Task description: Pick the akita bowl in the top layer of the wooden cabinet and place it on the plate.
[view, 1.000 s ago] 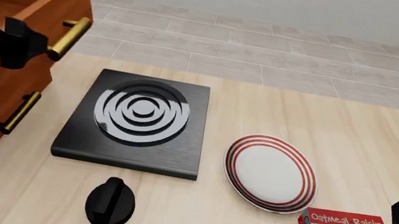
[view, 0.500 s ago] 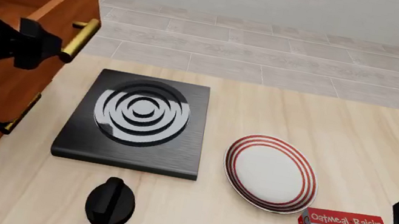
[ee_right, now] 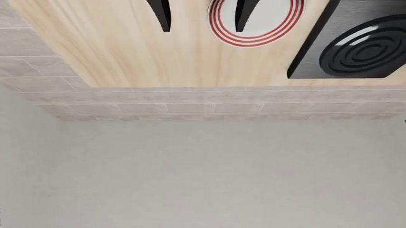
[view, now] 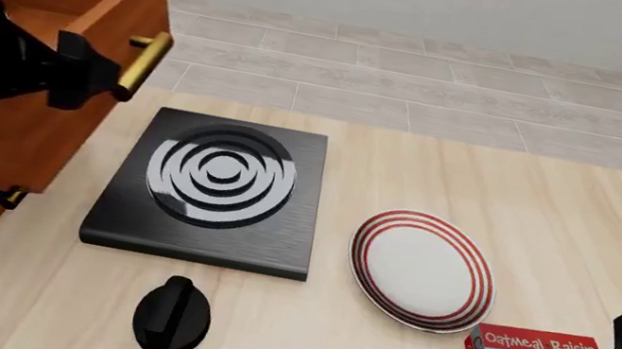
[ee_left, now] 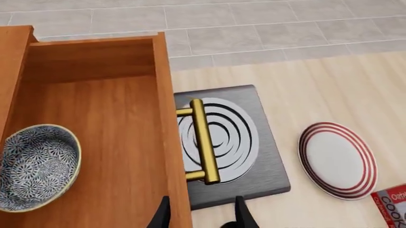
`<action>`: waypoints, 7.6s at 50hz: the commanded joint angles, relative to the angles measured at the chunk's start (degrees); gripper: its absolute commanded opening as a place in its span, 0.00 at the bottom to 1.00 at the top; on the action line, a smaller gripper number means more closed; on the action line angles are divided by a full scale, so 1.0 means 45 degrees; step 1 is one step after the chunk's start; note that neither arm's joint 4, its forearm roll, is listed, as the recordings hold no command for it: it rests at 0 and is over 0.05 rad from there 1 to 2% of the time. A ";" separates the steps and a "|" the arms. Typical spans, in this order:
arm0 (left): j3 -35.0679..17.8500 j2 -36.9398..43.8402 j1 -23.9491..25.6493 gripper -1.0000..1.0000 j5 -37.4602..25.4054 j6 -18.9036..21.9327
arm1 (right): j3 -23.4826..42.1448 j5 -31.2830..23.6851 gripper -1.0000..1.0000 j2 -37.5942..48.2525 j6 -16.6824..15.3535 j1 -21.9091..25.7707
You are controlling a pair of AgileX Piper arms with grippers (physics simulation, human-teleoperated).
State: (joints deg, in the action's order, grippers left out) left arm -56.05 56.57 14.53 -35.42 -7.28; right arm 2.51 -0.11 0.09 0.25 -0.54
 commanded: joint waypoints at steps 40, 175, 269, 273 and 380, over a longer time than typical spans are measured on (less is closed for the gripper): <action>-0.1025 0.0774 0.1526 1.00 -0.0208 -0.0059 | 0.0026 -0.0029 1.00 -0.0005 0.0031 0.0017; -0.6445 0.1958 -0.1691 1.00 -0.4633 0.4326 | 0.0050 0.0081 1.00 -0.0009 -0.0089 0.0023; -0.3726 0.3284 -0.4490 1.00 -0.3009 0.7226 | -0.0042 0.0156 1.00 0.0008 -0.0149 -0.0159; -0.3776 0.3454 -0.4620 1.00 -0.2908 0.7291 | -0.0033 0.0143 1.00 0.0011 -0.0153 -0.0162; -0.2573 0.3640 -0.3766 0.00 -0.1187 0.7197 | -0.0191 0.0276 1.00 0.0025 -0.0163 -0.0257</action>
State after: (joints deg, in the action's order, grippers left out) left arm -65.79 73.01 -3.80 -39.95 25.32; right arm 1.63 1.12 0.20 -0.53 -1.61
